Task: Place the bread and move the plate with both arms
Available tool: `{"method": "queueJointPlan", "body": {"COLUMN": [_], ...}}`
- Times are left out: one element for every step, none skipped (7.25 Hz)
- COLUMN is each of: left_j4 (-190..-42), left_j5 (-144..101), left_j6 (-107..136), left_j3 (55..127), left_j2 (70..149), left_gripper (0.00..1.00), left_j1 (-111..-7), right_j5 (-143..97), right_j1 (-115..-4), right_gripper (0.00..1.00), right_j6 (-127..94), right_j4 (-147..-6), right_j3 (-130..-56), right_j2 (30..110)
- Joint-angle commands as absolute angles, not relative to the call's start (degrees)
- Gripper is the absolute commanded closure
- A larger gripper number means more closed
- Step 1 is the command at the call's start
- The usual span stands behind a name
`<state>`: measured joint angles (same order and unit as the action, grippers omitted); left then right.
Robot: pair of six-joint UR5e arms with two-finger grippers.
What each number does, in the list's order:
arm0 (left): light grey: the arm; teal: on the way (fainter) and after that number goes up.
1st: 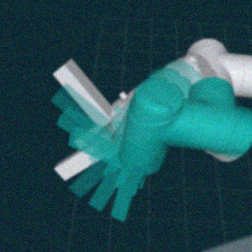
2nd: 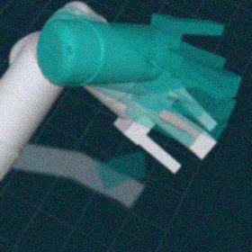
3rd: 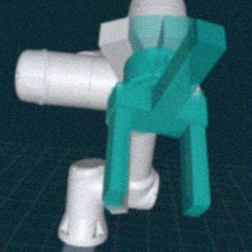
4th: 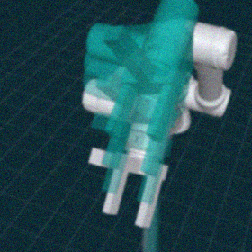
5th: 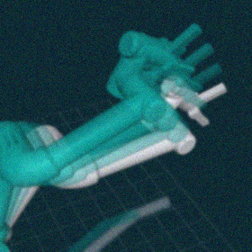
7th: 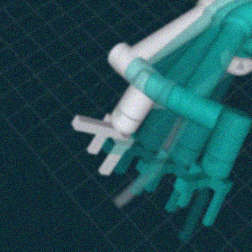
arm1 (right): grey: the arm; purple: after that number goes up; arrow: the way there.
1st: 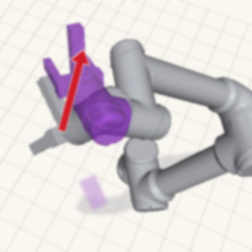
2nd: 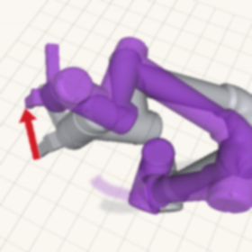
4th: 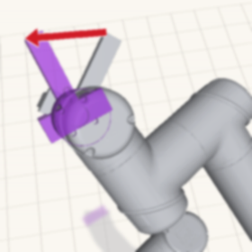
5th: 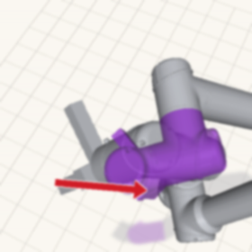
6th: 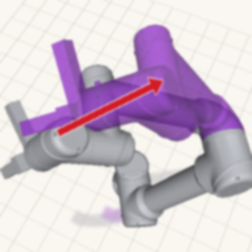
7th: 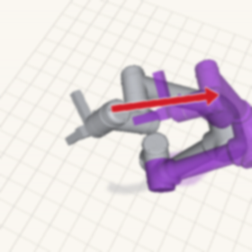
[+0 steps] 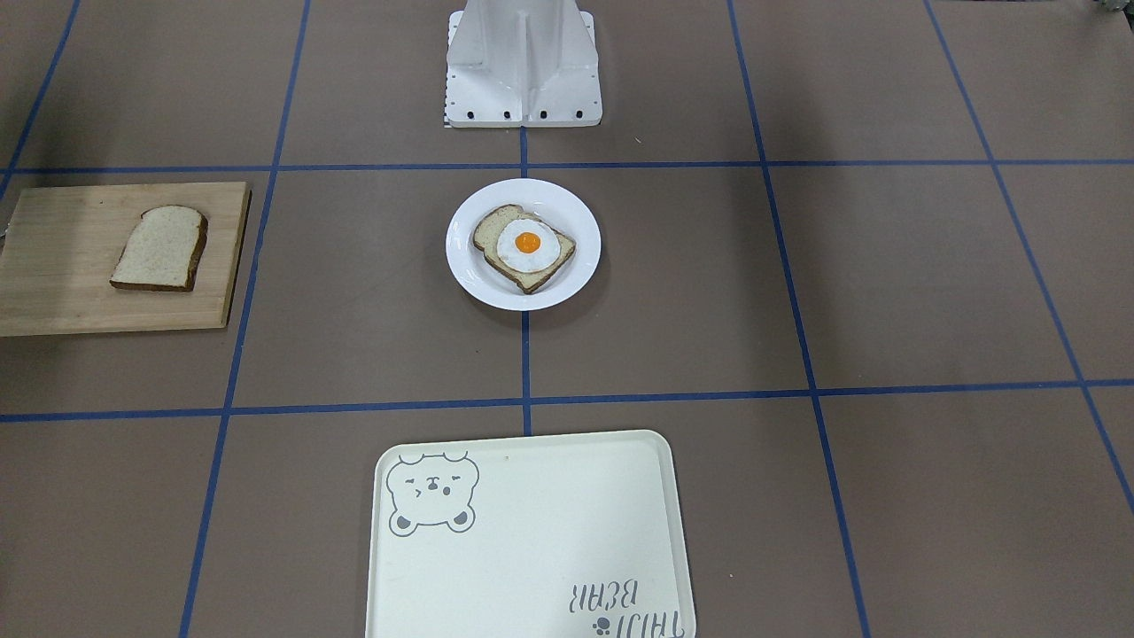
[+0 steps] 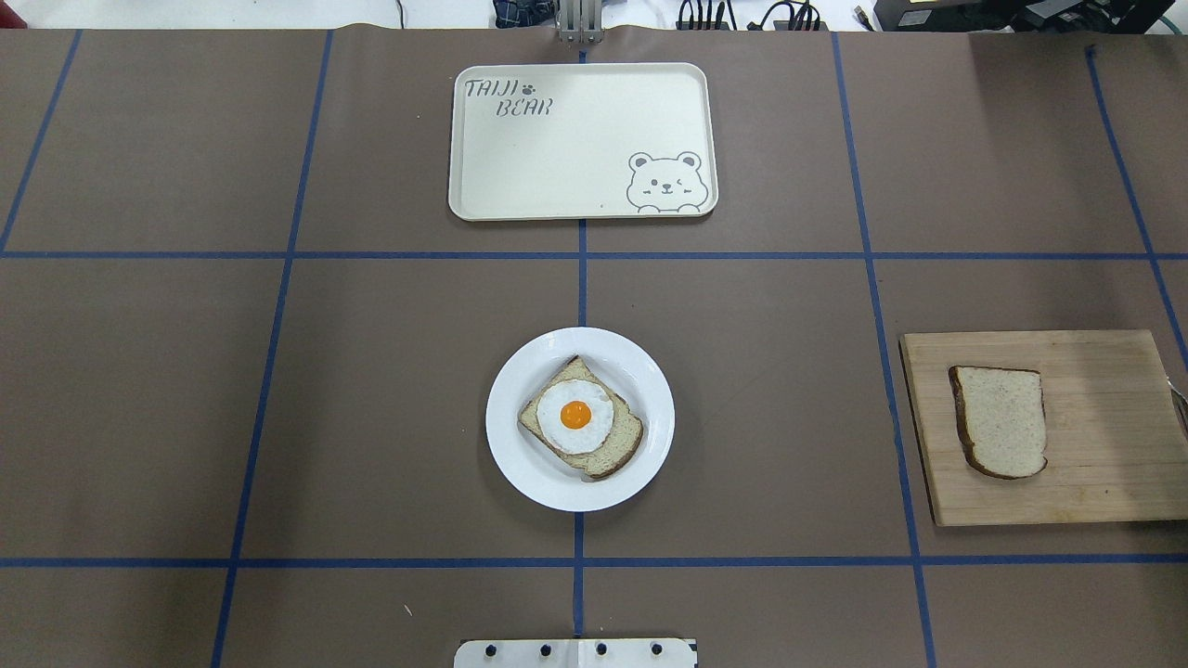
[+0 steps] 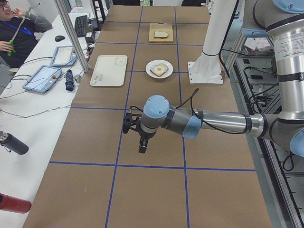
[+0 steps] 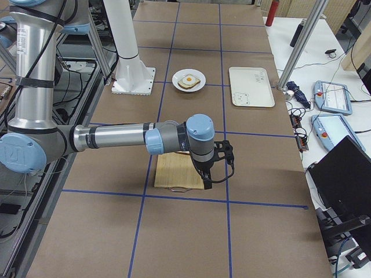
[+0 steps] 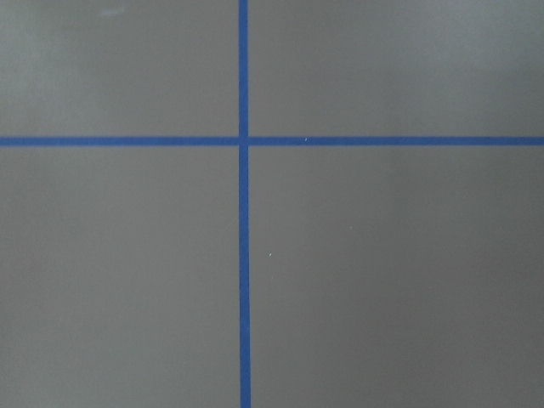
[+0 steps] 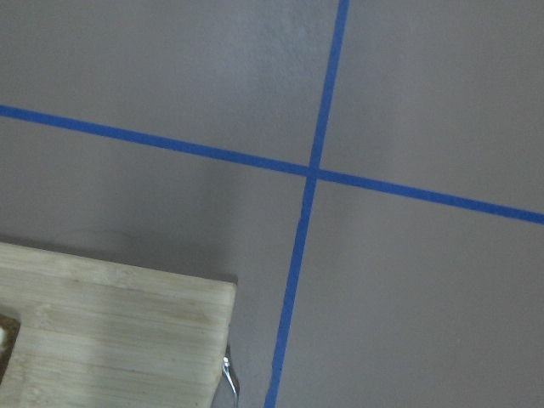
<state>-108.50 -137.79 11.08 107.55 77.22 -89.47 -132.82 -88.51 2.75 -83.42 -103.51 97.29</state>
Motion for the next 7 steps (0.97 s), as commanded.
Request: {"method": "queueJointPlan", "body": {"left_j4": [-114.1,-121.0,-127.2,-128.1,-128.1,-128.2,-128.4], "left_j5": [-137.8,-139.1,-139.2,-139.2,-139.2,-139.3,-139.2], "left_j6": [10.6,10.6,11.3,13.7,14.4,14.8,16.3], "left_j3": [105.2,104.1,103.2,103.0,102.9,102.5,101.4], "left_j2": [79.1,77.2,76.3,76.7,77.3,76.8,76.7], "left_gripper": [0.01,0.01,0.01,0.01,0.01,0.00,0.00], "left_j1": [-89.6,-89.9,-89.9,-89.7,-89.6,-89.6,-89.6], "right_j5": [-135.3,-137.7,-143.7,-146.1,-144.8,-138.3,-131.7], "right_j1": [-88.6,-88.5,-87.9,-85.2,-81.1,-74.4,-67.2], "right_gripper": [0.00,0.00,0.00,0.01,0.01,0.01,0.02], "right_j6": [4.4,3.4,-1.5,-11.4,-24.0,-36.9,-46.5], "right_j4": [-74.6,-69.7,-69.3,-65.8,-59.7,-53.1,-49.3], "right_j3": [-102.6,-102.1,-102.7,-103.5,-103.7,-104.0,-104.1], "right_j2": [98.9,99.4,98.7,98.7,98.7,99.3,99.7]}}
